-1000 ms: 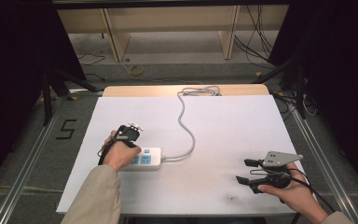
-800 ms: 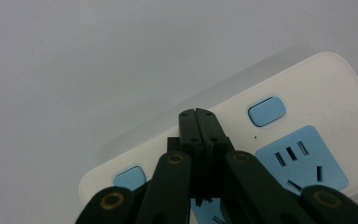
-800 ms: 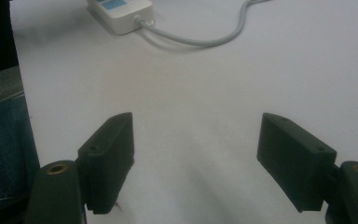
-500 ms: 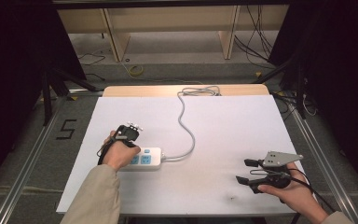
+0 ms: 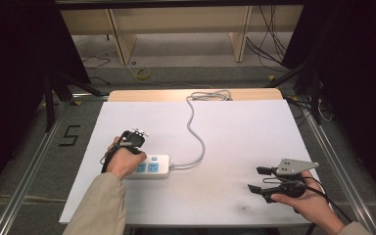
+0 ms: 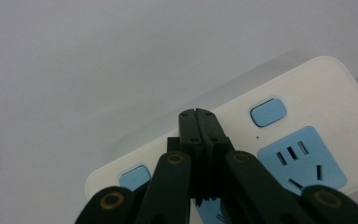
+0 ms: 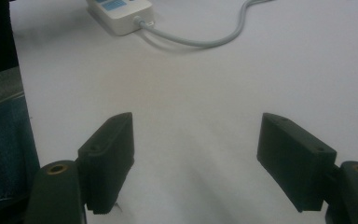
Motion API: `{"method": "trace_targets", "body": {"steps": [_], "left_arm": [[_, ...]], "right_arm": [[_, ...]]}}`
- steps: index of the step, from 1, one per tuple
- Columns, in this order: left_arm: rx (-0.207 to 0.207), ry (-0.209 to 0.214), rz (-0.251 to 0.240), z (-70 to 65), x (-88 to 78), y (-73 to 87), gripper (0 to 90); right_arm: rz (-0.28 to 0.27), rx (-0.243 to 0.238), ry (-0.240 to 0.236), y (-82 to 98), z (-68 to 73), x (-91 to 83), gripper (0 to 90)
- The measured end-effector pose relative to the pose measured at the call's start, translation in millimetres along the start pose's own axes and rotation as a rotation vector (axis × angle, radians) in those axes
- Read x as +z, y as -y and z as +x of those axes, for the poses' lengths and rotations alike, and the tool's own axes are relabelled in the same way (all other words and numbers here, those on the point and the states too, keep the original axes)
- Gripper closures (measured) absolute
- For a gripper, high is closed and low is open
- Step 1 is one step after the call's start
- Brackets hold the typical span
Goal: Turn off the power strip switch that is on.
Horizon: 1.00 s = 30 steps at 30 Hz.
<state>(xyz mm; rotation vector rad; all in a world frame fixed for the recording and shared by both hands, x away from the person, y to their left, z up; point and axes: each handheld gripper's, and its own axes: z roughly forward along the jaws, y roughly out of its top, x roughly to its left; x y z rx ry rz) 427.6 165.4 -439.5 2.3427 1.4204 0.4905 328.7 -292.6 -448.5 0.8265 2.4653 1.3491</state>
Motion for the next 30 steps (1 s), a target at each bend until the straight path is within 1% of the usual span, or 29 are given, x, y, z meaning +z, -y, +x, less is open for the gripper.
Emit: {"method": "trace_targets", "body": {"steps": [2,4,12,14,17,19,20,21,24,27,29,30], "left_arm": [[-0.018,0.008,-0.023,1.2,-2.2,-0.3,89.9],[-0.024,0.005,-0.045,2.3,-5.6,-1.3,89.9],[-0.016,-0.006,-0.066,1.3,-9.0,-2.2,89.9],[-0.014,-0.003,-0.071,1.3,-9.6,-2.0,89.8],[-0.016,-0.008,-0.088,0.9,-11.1,-1.3,89.6],[-0.015,-0.01,-0.109,1.0,-12.9,-1.0,89.4],[-0.016,-0.007,-0.118,0.7,-13.6,-0.9,85.4],[-0.018,-0.004,-0.125,0.3,-14.6,-0.6,84.6],[-0.006,-0.003,-0.146,-1.3,-17.2,0.1,83.9],[-0.005,0.015,-0.173,-4.0,-20.8,0.4,82.3],[-0.005,0.019,-0.192,-6.1,-23.3,0.9,80.5],[0.002,0.023,-0.198,-7.0,-24.5,1.4,79.9]], "right_arm": [[-0.002,0.002,0.001,-0.1,-0.1,-0.1,27.8],[-0.001,0.0,0.0,-0.1,-0.3,0.0,27.7],[-0.001,-0.001,-0.001,-0.1,0.1,0.0,27.7],[0.001,0.003,-0.001,-0.1,0.3,-0.3,27.7],[0.001,0.003,-0.001,-0.1,0.3,-0.1,27.7],[-0.001,0.0,-0.002,-0.1,0.2,-0.1,27.7],[-0.001,0.005,-0.001,-0.1,0.5,-0.3,27.8],[0.0,0.004,-0.001,-0.1,0.5,-0.3,27.7],[0.0,0.003,0.0,0.0,0.4,-0.4,27.8],[0.0,0.004,0.0,0.0,0.5,-0.5,27.8],[0.001,0.003,0.0,0.1,0.4,-0.5,27.8],[0.001,0.004,0.0,0.1,0.4,-0.6,27.7]]}}
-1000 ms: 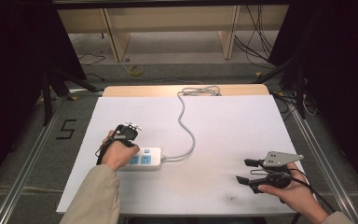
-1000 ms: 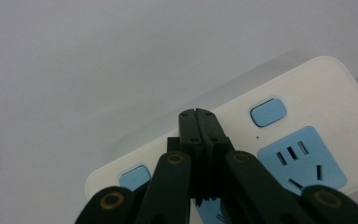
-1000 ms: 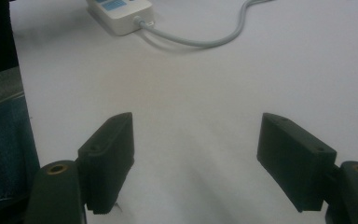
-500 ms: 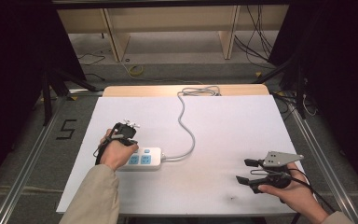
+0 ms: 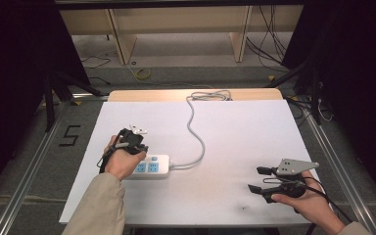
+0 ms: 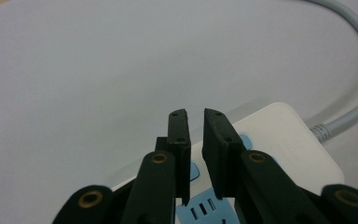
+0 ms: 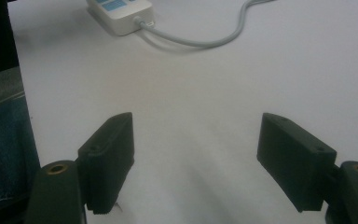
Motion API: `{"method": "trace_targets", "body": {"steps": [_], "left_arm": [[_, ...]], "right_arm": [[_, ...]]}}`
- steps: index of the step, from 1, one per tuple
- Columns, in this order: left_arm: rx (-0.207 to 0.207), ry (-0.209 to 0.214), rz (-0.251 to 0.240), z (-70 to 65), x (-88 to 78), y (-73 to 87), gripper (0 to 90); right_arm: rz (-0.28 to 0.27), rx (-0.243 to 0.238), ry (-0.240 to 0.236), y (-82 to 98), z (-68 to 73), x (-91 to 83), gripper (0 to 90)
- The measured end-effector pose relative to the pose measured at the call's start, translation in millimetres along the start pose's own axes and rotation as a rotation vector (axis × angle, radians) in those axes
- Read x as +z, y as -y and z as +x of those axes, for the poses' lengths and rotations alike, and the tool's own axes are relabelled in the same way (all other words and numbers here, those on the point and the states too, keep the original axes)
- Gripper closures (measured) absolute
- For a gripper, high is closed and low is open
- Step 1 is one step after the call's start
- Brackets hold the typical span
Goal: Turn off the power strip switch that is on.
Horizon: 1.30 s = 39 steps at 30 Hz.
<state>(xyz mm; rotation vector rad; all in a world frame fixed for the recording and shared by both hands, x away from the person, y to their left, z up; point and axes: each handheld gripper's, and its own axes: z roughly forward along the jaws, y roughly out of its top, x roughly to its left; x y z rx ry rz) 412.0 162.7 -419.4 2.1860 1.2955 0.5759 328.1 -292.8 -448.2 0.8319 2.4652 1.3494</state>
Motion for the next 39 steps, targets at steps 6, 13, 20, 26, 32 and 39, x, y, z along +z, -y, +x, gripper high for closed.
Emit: {"method": "trace_targets", "body": {"steps": [6,13,20,26,32,39], "left_arm": [[0.02,0.024,-0.059,-3.2,-6.3,2.8,69.9],[0.043,0.047,-0.147,-4.9,-10.0,4.7,54.9],[0.077,0.043,-0.203,-6.2,-13.5,6.5,41.0],[0.094,0.08,-0.241,-12.5,-17.5,9.9,30.0],[0.082,0.171,-0.297,-21.7,-17.8,15.9,26.4],[0.106,0.251,-0.345,-35.5,-18.6,24.4,23.9]], "right_arm": [[-0.001,0.0,0.001,0.1,-0.1,-0.2,27.8],[0.0,0.0,0.002,-0.1,0.3,-0.4,27.8],[0.0,-0.001,0.001,0.0,0.3,-0.3,27.7],[-0.001,0.001,0.002,-0.1,0.6,0.2,27.7],[-0.002,0.0,0.001,-0.3,0.5,0.9,27.6],[-0.004,-0.002,-0.001,-0.4,0.8,0.7,27.6]]}}
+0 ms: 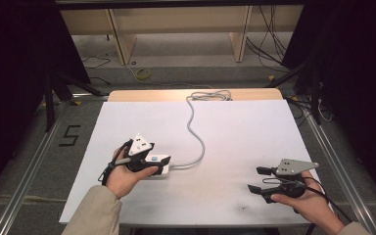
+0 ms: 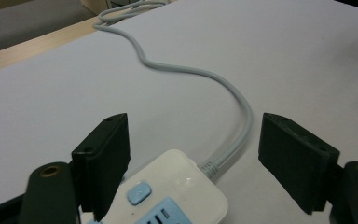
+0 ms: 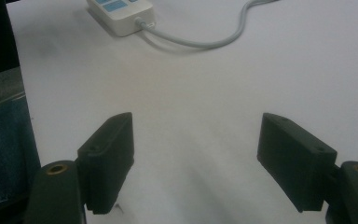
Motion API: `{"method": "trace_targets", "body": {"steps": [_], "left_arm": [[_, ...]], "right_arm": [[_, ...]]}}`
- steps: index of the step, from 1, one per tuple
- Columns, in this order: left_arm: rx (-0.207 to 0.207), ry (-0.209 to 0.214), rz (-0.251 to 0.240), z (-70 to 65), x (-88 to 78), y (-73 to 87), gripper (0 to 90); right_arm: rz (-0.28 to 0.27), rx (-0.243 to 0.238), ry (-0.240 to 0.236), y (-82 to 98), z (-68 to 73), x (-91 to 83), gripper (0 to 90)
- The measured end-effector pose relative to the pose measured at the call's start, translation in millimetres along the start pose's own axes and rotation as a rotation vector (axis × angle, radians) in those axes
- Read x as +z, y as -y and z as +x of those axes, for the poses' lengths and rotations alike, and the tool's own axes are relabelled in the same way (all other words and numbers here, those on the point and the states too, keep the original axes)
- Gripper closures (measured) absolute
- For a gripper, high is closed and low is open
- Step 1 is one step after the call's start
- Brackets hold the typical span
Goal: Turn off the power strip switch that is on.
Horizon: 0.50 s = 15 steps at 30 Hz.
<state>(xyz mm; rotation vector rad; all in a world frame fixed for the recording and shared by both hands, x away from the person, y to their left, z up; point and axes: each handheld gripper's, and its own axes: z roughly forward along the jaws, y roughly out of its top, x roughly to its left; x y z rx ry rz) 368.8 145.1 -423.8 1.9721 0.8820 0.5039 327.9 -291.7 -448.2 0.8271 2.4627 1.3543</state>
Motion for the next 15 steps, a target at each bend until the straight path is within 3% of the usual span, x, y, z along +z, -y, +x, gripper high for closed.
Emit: {"method": "trace_targets", "body": {"steps": [4,15], "left_arm": [[0.019,0.011,-0.015,-5.6,-2.9,5.4,23.4],[0.061,0.023,0.025,-19.5,-13.1,28.9,23.1]], "right_arm": [[0.001,0.001,-0.001,0.0,0.3,-0.4,27.5],[-0.001,0.004,0.001,0.1,0.0,0.3,27.4]]}}
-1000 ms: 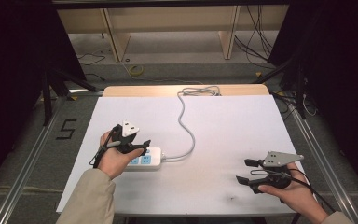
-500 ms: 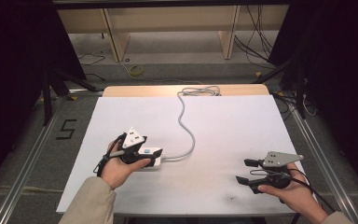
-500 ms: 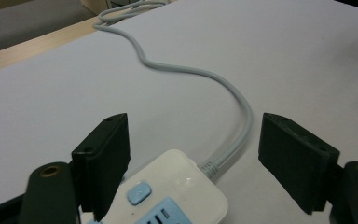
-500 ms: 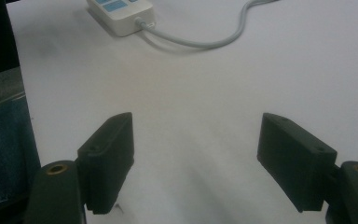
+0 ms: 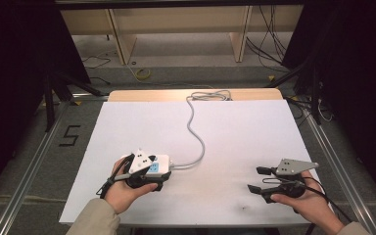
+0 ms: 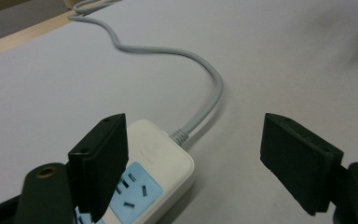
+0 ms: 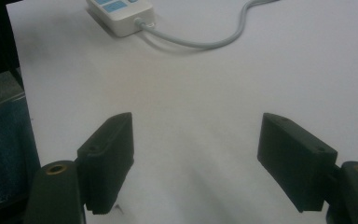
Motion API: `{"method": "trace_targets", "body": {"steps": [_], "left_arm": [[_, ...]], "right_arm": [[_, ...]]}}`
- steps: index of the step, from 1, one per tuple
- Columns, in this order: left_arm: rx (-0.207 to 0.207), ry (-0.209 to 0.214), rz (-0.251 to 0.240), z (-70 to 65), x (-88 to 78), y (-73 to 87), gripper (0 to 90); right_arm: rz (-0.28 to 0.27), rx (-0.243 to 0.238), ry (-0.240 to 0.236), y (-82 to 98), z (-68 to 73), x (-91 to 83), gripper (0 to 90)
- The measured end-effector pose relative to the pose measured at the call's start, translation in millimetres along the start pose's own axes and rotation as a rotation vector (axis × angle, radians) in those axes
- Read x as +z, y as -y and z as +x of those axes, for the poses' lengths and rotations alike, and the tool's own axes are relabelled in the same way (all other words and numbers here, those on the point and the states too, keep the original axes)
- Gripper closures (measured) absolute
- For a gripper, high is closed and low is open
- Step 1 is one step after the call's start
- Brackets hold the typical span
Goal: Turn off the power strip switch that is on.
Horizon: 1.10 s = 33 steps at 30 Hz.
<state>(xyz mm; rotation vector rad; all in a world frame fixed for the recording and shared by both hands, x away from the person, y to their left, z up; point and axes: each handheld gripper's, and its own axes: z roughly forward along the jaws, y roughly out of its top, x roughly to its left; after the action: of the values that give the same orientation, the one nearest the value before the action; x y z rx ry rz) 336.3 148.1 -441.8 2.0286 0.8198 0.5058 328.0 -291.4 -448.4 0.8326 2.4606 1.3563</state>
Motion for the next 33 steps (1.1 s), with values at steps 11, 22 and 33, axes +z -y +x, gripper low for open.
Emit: {"method": "trace_targets", "body": {"steps": [11,22,33], "left_arm": [[0.019,-0.01,0.048,-8.4,-10.3,19.5,20.8],[0.032,-0.019,0.072,-10.4,-18.1,29.0,20.5],[0.049,-0.027,0.072,-9.1,-16.7,28.6,20.4]], "right_arm": [[0.003,0.001,0.0,0.3,-0.1,-0.4,27.4],[0.002,-0.009,0.002,0.7,-0.2,-2.3,27.4],[0.003,-0.013,0.0,1.3,-1.3,-2.9,27.3]]}}
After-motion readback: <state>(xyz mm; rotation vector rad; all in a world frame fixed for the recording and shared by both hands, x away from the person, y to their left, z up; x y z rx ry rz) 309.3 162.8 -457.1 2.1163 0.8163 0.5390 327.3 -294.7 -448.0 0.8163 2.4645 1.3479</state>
